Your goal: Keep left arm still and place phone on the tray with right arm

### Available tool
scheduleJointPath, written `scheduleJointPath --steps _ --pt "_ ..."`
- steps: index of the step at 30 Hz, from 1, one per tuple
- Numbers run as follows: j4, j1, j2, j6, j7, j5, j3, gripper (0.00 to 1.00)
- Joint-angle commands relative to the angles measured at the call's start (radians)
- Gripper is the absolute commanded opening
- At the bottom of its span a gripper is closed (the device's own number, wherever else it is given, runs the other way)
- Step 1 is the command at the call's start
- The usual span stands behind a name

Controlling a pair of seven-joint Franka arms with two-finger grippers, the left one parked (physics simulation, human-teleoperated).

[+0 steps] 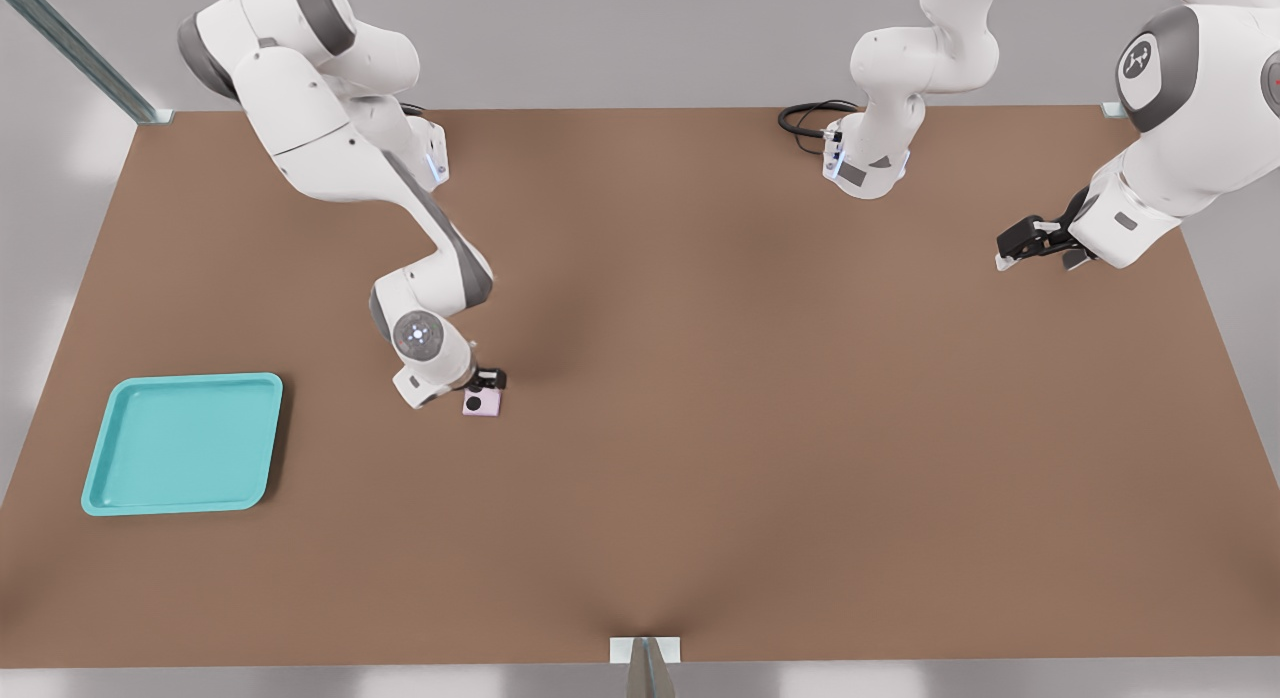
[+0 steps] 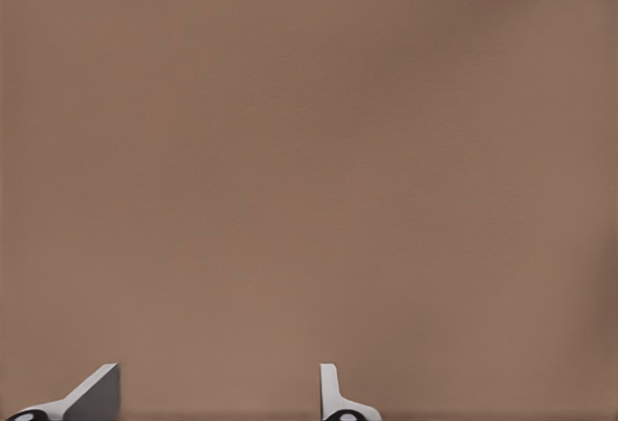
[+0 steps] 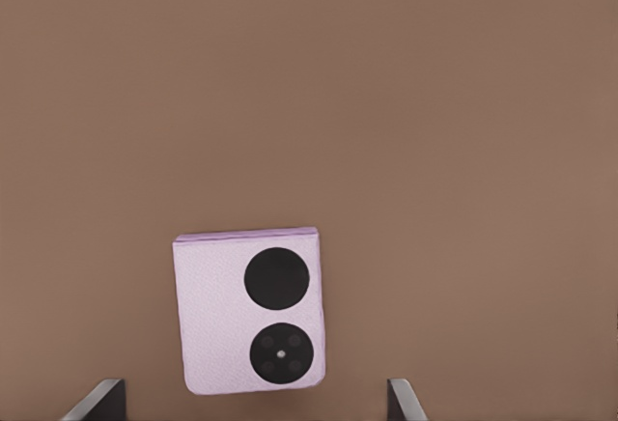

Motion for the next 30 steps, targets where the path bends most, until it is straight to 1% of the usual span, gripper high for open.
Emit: scheduleJointPath --steps 1,4,8,11,18,26,28,30 --pt "-0.006 -0.002 0.015 0.105 -0.066 0.001 -0.003 1.00" --pt "0.002 -0.002 0.072 0.177 -0.112 0.000 -0.020 1.00" --pt "0.002 -0.002 0.075 0.180 -0.118 -0.002 -0.021 1.00" --pt "0.002 -0.001 0.084 0.180 -0.170 -0.003 -0.020 1.00" --pt "0.003 0.013 0.118 0.194 -0.167 -0.006 -0.020 1.00" --pt "0.002 0.014 0.124 0.194 -0.167 -0.006 -0.029 1.00" --pt "0.002 0.014 0.126 0.195 -0.165 -0.020 -0.031 0.96" --pt "0.000 0.014 0.132 0.208 -0.164 -0.022 -0.032 0.96"
